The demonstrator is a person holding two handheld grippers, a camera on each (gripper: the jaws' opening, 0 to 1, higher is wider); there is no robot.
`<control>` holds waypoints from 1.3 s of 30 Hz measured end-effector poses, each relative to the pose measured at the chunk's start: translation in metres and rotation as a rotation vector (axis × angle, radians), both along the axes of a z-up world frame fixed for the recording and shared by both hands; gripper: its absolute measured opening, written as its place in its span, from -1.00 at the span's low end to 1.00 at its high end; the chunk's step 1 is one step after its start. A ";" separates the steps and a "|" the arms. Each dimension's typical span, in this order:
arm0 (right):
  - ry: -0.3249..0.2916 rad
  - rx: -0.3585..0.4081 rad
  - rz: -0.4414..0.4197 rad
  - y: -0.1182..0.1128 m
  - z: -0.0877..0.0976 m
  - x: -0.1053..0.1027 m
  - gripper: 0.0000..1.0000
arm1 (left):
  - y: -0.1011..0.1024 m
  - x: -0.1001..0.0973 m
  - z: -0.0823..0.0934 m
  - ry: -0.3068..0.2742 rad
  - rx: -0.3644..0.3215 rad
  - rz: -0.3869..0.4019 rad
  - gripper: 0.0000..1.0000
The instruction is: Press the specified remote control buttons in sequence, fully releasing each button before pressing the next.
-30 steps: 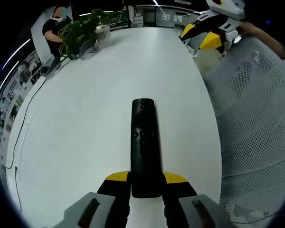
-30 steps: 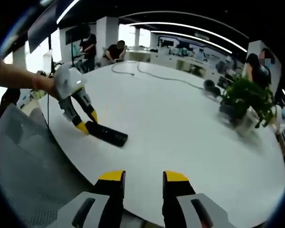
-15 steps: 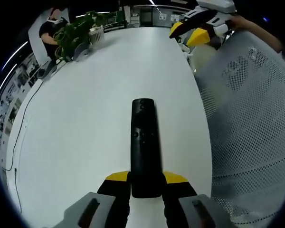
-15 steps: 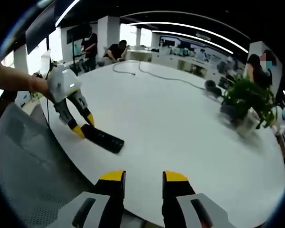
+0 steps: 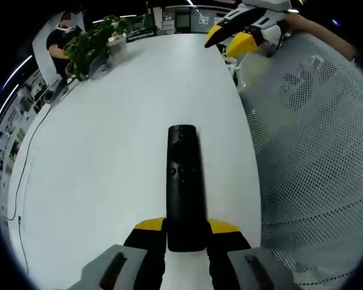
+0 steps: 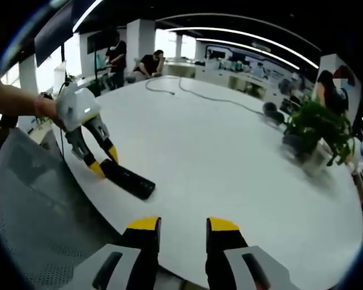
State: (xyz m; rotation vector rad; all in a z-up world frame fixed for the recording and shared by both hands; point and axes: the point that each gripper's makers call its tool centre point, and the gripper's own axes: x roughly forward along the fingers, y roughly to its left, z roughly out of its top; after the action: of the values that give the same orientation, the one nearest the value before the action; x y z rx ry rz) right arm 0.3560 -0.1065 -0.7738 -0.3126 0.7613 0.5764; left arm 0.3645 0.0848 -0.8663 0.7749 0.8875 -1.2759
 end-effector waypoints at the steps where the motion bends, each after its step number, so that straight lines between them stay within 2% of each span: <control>1: 0.000 0.000 0.001 0.000 0.000 0.000 -0.47 | 0.000 0.000 0.000 0.000 0.001 -0.001 -0.48; 26: -0.008 0.005 0.037 0.006 0.002 -0.002 -0.51 | 0.000 -0.024 0.000 -0.001 0.009 -0.033 -0.48; 36: 0.013 0.001 0.070 0.012 -0.001 -0.006 -0.54 | 0.001 -0.033 0.001 -0.002 -0.013 -0.045 -0.48; 39: 0.030 0.023 0.071 0.014 -0.003 -0.008 -0.54 | 0.000 -0.035 0.001 -0.004 -0.023 -0.039 -0.49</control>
State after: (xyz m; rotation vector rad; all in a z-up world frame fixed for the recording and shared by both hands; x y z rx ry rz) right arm 0.3484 -0.0925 -0.7767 -0.3114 0.7743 0.6572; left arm 0.3294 0.0851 -0.8655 0.7799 0.8570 -1.3162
